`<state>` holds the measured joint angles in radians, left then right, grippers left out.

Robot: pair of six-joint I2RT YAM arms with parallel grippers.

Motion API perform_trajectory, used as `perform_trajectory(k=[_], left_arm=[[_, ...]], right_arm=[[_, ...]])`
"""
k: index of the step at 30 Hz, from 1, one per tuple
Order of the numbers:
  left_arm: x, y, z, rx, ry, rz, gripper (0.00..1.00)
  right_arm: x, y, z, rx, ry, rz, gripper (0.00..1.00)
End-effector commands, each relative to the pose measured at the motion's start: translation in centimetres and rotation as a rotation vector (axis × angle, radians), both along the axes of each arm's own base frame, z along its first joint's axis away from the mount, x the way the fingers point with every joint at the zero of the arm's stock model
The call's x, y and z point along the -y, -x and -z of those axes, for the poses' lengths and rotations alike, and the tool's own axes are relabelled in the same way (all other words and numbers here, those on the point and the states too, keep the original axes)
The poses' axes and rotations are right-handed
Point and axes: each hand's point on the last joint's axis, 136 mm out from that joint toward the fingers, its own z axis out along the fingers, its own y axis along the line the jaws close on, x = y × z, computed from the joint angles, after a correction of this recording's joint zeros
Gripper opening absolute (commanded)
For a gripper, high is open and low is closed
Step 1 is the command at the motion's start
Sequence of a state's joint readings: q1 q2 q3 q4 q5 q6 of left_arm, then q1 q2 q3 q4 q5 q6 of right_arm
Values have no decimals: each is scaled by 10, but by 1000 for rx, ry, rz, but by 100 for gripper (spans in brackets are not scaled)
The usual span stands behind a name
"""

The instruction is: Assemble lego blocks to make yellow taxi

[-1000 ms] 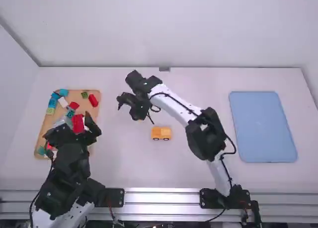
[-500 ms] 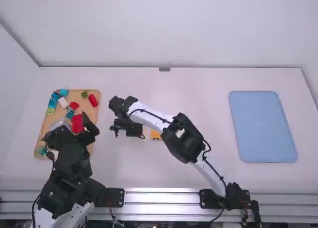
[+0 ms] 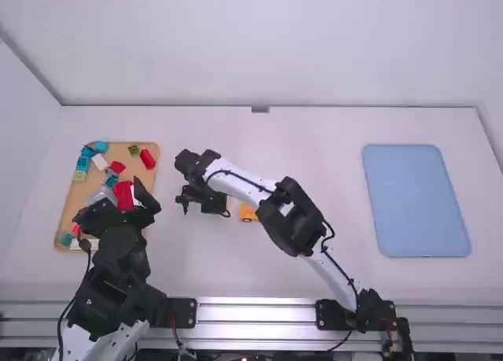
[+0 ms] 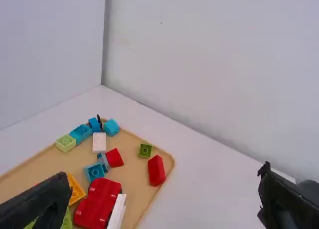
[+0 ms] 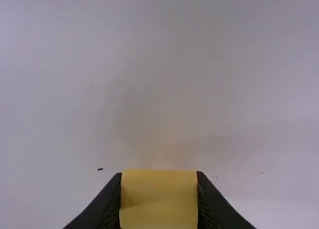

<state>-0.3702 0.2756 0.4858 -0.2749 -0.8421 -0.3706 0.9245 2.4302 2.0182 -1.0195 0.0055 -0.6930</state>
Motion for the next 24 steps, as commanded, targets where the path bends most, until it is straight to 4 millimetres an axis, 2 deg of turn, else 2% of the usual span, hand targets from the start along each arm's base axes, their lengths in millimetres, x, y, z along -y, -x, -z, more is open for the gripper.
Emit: perform_trajectory(k=[1,3,4,9,10,13,15,16,18,24], left_arm=[[-3,1,0,1,0,-13,99],[-2,0,0,1,0,-10,99],[-1,0,0,2,2,-1,99],[0,-1,0,3,1,5,99],[1,-1,0,2,2,10,97],[7,-4,0,-1,4,48,99],[20,-9,-1,-12,-27,132,99],[21,-10,-1,-13,-30,139,99],[26,-13,-3,-8,-33,171,99],[32,-21,5,-48,-42,190,99]], right_arm=[[5,4,11,-25,21,17,45],[5,4,11,-25,25,16,86],[6,5,11,-27,27,17,99],[5,4,9,-27,22,18,99],[5,4,7,-23,18,17,98],[4,1,-2,-11,17,23,98],[8,-12,-23,16,15,42,98],[8,-13,-26,17,11,45,98],[7,-26,-54,27,-38,76,98],[18,-61,-110,18,-206,236,98]])
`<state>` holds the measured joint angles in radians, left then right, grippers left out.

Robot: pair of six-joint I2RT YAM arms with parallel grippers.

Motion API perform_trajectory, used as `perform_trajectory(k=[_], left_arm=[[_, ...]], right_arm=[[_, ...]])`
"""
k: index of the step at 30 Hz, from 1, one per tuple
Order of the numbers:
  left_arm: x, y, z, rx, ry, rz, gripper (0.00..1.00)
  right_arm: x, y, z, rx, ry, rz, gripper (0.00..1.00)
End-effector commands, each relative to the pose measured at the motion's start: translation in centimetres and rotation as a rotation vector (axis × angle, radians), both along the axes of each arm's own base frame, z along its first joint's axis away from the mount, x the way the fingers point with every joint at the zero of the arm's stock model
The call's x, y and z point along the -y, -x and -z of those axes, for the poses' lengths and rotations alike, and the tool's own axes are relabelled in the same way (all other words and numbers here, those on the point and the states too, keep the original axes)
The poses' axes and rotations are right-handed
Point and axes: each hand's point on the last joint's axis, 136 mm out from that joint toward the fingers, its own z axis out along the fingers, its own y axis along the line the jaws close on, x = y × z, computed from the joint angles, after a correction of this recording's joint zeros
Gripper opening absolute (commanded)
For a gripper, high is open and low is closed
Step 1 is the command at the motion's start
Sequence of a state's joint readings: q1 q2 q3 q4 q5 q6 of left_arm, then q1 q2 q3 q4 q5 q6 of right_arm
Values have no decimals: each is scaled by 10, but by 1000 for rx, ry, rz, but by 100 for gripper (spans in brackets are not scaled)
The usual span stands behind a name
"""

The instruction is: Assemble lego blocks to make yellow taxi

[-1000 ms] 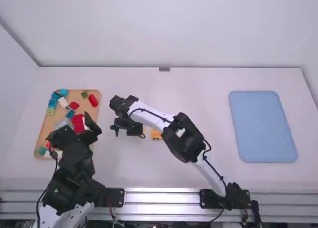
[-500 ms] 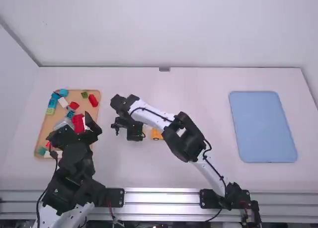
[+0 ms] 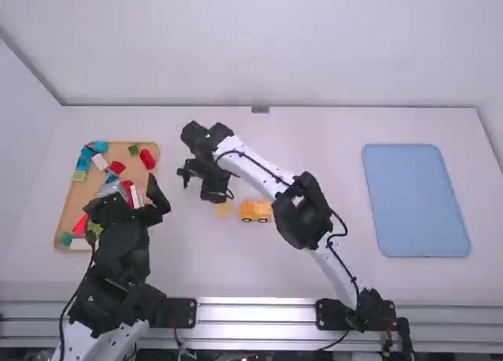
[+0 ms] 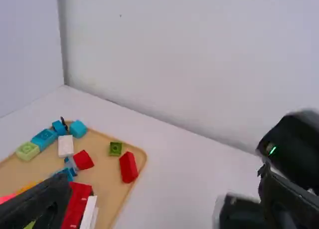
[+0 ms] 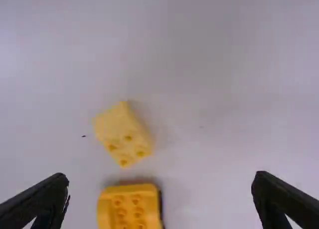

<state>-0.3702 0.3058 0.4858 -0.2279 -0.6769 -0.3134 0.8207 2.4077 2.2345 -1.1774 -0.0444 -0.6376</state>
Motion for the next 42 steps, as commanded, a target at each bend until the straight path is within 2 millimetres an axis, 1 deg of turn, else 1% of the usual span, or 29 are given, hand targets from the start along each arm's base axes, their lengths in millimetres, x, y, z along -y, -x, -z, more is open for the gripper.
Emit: perform_trajectory(k=[1,2,3,5,6,7,9,11,14,15,17,20,21,24,25,27,29,30,31,32,33,34,35,37,39,42], left_arm=[[8,-8,8,-44,-23,44,99],[16,-13,11,-61,-33,85,99],[17,-14,12,-63,-35,91,99],[39,-26,16,-97,-104,209,99],[45,-32,18,-108,-115,236,99],[46,-33,19,-111,-117,240,99],[56,-45,27,-142,-139,281,99],[63,-54,34,-167,-161,307,99],[92,-74,52,-218,-246,453,99],[95,-76,53,-218,-247,466,99],[107,-89,62,-223,-226,512,99],[122,-102,78,-242,-211,581,99],[130,-110,87,-251,-199,624,99],[140,-121,99,-249,-176,689,99],[147,-126,104,-241,-180,750,99],[161,-129,111,-245,-201,875,99],[177,-127,119,-253,-234,1030,99],[187,-122,124,-255,-266,1133,99],[191,-119,127,-255,-282,1184,99],[201,-110,133,-249,-325,1301,99],[207,-103,140,-245,-364,1387,99],[209,-101,142,-242,-377,1412,99],[214,-92,155,-244,-432,1504,99],[214,-89,171,-247,-495,1554,99],[212,-91,183,-244,-550,1568,99],[203,-110,202,-275,-672,1498,99]], right_arm=[[9,-18,-50,3,-138,93,98],[12,-19,-61,-25,-186,106,98],[13,-19,-62,-28,-190,107,98],[20,-20,-76,-43,-250,121,98],[23,-22,-79,-30,-264,134,98],[25,-23,-80,-26,-267,141,98],[35,-30,-83,28,-271,218,98],[44,-34,-83,84,-268,279,98],[72,-32,-85,199,-280,380,98],[75,-32,-86,209,-287,394,98],[94,-31,-87,263,-339,474,98],[115,-32,-87,305,-426,570,98],[130,-32,-84,318,-483,625,98],[148,-32,-76,326,-558,666,98],[155,-31,-71,321,-606,670,98],[162,-28,-65,305,-678,668,98],[166,-25,-61,281,-752,651,99],[167,-23,-60,268,-789,641,98],[168,-23,-60,262,-806,636,98],[170,-22,-60,251,-841,625,98],[171,-21,-60,243,-874,613,98],[172,-21,-60,240,-882,611,98],[173,-19,-61,230,-915,597,99],[176,-18,-61,219,-944,586,98],[178,-17,-61,217,-957,582,98],[181,-19,-62,234,-973,578,98]])
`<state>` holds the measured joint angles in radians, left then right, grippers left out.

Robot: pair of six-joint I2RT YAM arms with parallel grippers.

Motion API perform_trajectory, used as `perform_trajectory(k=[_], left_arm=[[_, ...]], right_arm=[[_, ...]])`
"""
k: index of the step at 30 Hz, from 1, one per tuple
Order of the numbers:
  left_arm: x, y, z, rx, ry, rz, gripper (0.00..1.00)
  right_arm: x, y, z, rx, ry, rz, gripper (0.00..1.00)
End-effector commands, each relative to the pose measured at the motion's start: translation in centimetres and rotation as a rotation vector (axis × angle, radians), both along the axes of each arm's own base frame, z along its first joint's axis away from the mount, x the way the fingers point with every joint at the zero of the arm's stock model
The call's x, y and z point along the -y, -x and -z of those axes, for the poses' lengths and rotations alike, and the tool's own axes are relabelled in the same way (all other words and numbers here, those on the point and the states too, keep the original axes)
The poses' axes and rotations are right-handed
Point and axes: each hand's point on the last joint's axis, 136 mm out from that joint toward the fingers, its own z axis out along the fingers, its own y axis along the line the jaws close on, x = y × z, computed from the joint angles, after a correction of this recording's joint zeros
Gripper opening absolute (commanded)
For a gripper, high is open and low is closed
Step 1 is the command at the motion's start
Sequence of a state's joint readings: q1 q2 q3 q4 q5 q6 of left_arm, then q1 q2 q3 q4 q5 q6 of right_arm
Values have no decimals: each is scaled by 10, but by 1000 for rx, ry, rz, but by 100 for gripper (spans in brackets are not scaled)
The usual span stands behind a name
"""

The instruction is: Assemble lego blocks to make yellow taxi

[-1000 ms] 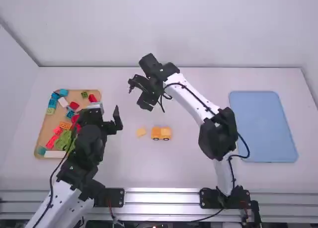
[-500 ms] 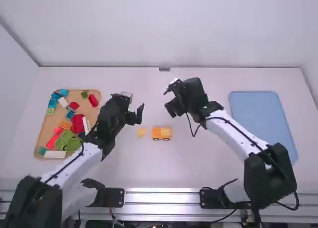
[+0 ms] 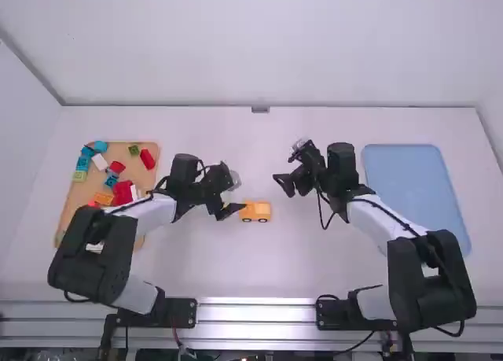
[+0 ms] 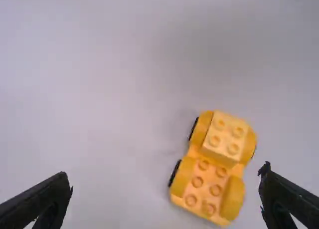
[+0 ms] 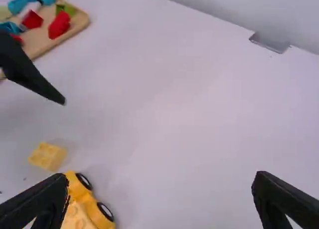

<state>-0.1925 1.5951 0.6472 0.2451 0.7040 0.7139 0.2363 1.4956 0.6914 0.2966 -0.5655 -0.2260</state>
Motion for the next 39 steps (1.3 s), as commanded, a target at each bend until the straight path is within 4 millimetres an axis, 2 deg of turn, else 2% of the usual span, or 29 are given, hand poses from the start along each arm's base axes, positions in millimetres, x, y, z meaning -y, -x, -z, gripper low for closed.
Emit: perform_trajectory(k=[1,4,8,14,18,22,27,31,33,36,39], left_arm=[[-4,-9,9,96,-83,48,99],[-8,-4,18,-37,-49,-36,99],[-12,-6,18,-31,-50,-46,99],[-25,6,23,-14,-20,33,99],[-40,22,30,-25,74,97,99],[-40,36,32,4,174,179,99],[-35,36,59,-20,188,202,99],[-40,30,69,-7,188,185,100],[-42,29,70,-5,186,178,96],[-43,29,75,-12,159,170,83],[-42,28,78,-24,140,164,74]], right_arm=[[-6,9,-9,13,-43,-47,98],[-6,8,-11,36,-38,-55,98],[-10,7,-15,57,-42,-62,98],[-12,6,-18,75,-47,-67,98],[-11,6,-18,73,-46,-66,98],[-13,6,-18,76,-46,-70,98],[-13,5,-21,90,-50,-70,98],[-13,5,-21,89,-50,-71,98],[-13,5,-20,89,-50,-70,98],[-13,4,-21,93,-51,-70,98],[-13,4,-22,96,-50,-71,98]])
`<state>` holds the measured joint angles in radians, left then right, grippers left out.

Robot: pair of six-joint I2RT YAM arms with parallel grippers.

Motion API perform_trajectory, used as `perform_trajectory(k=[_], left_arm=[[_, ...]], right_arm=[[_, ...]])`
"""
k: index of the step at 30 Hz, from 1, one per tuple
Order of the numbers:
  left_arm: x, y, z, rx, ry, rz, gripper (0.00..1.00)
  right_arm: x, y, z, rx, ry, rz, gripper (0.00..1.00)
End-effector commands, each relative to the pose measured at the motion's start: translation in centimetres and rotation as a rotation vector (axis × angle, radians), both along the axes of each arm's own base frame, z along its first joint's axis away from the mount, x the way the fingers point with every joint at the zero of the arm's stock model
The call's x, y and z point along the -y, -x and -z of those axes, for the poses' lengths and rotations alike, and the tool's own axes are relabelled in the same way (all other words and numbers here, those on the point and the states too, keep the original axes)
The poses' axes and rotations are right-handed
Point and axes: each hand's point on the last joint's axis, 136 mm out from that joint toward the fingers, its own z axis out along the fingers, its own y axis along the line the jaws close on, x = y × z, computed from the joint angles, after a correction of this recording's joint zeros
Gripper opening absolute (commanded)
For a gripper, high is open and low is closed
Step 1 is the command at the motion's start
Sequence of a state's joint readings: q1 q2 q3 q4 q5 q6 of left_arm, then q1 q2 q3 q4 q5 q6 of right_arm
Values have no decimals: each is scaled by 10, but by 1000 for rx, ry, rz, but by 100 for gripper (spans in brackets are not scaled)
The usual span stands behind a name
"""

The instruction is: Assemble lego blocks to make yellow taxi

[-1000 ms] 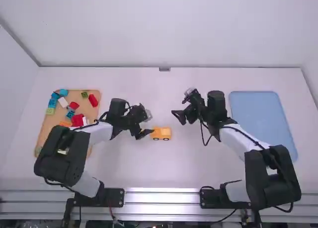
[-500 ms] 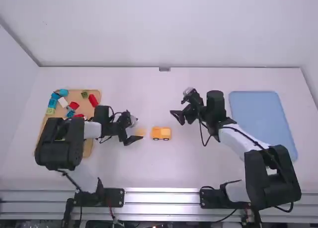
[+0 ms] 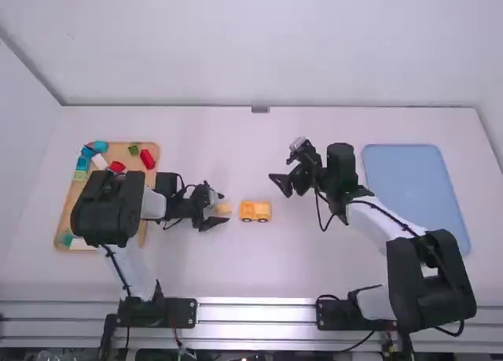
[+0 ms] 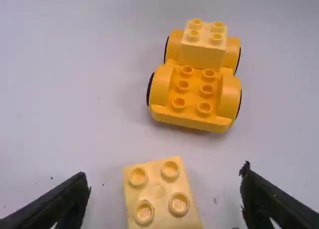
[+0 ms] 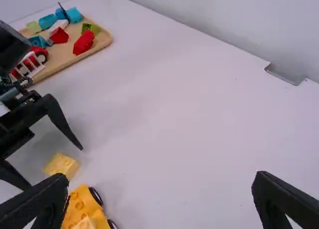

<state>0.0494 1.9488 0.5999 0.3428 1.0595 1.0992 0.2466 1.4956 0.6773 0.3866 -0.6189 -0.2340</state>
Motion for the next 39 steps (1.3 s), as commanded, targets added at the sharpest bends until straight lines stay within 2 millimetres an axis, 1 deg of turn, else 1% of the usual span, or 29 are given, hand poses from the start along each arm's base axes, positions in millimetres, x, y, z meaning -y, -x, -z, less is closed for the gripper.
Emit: perform_trajectory(k=[1,2,7,11,12,13,14,16,17,18,21,23,28,29,31,32,33,35,36,38,39], left_arm=[[1,4,5,-19,-4,1,71],[1,4,5,-26,-4,-3,69],[-6,4,14,-46,-50,-34,69],[-8,8,21,-49,-87,-43,68],[-8,8,22,-41,-90,-46,65],[-8,8,22,-41,-90,-46,65],[-8,8,21,-20,-86,-44,56],[-7,8,21,-2,-87,-45,46],[-8,8,21,2,-86,-46,44],[-8,8,20,12,-82,-46,38],[-4,11,12,43,-33,-25,30],[-1,12,10,52,-19,-15,23],[5,13,0,62,37,20,15],[5,13,0,62,37,20,15],[9,10,-11,81,82,44,9],[11,8,-18,79,115,54,7],[12,8,-20,79,120,56,7],[11,2,-27,70,138,45,2],[11,1,-30,72,142,45,2],[15,0,-39,84,158,59,2],[15,-1,-42,90,158,58,2]], right_arm=[[-2,3,-9,31,-5,-15,98],[-2,3,-8,37,0,-18,98],[-2,3,-8,43,7,-24,98],[-2,3,-8,43,7,-24,98],[-2,3,-8,44,7,-24,98],[-2,3,-8,44,7,-24,98],[-3,4,-8,44,7,-26,98],[-5,5,-8,44,7,-34,98],[-6,6,-8,43,7,-36,98],[-7,6,-8,43,7,-40,98],[-9,7,-8,43,7,-44,98],[-8,7,-8,44,7,-43,98],[-7,6,-8,46,6,-40,98],[-7,6,-8,46,6,-40,98],[-4,5,-6,36,8,-31,98],[-4,7,-3,18,15,-32,98],[-4,9,-1,14,18,-35,98],[-4,18,10,11,73,-80,98],[-3,20,14,13,92,-93,98],[1,32,31,18,158,-142,98],[2,36,36,16,171,-154,98]])
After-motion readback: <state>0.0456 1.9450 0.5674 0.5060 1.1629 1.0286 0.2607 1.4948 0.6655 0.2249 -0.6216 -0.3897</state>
